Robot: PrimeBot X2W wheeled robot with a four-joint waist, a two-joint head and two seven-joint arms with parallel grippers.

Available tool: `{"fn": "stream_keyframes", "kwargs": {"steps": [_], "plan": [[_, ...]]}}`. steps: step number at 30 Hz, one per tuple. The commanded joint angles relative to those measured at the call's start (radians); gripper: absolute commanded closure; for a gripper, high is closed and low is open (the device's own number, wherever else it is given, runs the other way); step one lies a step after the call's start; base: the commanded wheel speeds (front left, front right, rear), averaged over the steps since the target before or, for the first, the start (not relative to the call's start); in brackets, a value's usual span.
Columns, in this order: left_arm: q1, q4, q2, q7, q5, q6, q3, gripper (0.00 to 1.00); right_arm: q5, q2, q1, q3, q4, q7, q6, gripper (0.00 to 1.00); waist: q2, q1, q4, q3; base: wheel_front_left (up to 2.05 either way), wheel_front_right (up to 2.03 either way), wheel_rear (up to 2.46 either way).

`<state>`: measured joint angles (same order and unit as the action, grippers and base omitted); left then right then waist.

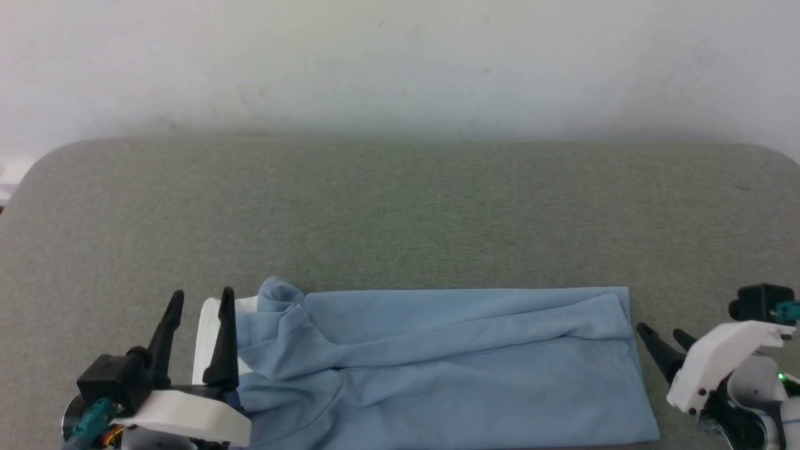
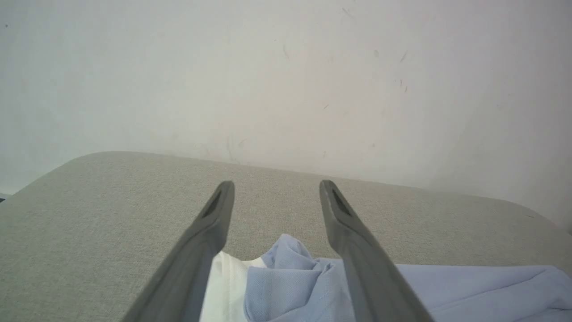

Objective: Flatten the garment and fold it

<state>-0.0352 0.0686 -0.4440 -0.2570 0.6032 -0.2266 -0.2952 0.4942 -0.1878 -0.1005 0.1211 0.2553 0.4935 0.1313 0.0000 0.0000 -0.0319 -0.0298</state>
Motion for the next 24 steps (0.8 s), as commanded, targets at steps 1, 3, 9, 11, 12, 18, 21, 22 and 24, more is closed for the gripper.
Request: {"fn": "stream_keyframes", "kwargs": {"steps": [1,3,9,11,12,18,21,22,24], "plan": [[-0.003,0.01,0.015,-0.004,-0.028,0.014,0.007,0.0,-0.006,0.006,-0.027,-0.003,0.023,0.018,-0.001,0.0,0.0,0.0,-0.039,-0.016,0.0,0.0,0.0],[-0.009,0.022,0.038,-0.004,-0.063,0.037,0.015,0.0,-0.018,0.004,-0.063,-0.005,0.077,0.061,-0.001,0.0,0.0,0.0,-0.062,-0.024,0.0,0.0,0.0],[-0.009,0.028,0.091,-0.005,-0.127,0.083,0.026,0.0,-0.046,0.004,-0.154,0.007,0.238,0.143,-0.001,0.0,0.0,0.0,-0.112,-0.051,0.0,0.0,0.0],[-0.009,0.025,0.106,-0.005,-0.139,0.095,0.031,0.0,-0.051,0.01,-0.166,-0.001,0.288,0.18,-0.001,0.0,0.0,0.0,-0.119,-0.056,0.0,0.0,0.0],[-0.01,0.022,0.113,-0.005,-0.143,0.1,0.034,0.0,-0.051,0.013,-0.168,-0.007,0.311,0.206,-0.001,0.0,0.0,0.0,-0.122,-0.056,0.0,0.0,0.0],[-0.023,0.004,0.135,-0.005,-0.164,0.124,0.057,0.0,-0.026,0.044,-0.152,-0.026,0.36,0.349,-0.001,1.0,0.0,0.0,-0.114,-0.046,0.0,0.0,0.0],[-0.031,-0.005,0.132,-0.005,-0.172,0.127,0.061,0.0,-0.017,0.047,-0.148,-0.033,0.335,0.356,-0.001,1.0,0.0,0.0,-0.101,-0.036,0.0,0.0,0.0],[-0.034,-0.008,0.132,-0.005,-0.174,0.127,0.064,0.0,-0.014,0.044,-0.146,-0.038,0.315,0.351,-0.001,1.0,0.0,0.0,-0.095,-0.03,0.0,0.0,0.0],[-0.04,-0.014,0.13,-0.005,-0.178,0.128,0.068,0.0,0.0,0.037,-0.139,-0.041,0.262,0.329,-0.001,1.0,0.0,0.0,-0.083,-0.02,0.0,0.0,0.0]]}}
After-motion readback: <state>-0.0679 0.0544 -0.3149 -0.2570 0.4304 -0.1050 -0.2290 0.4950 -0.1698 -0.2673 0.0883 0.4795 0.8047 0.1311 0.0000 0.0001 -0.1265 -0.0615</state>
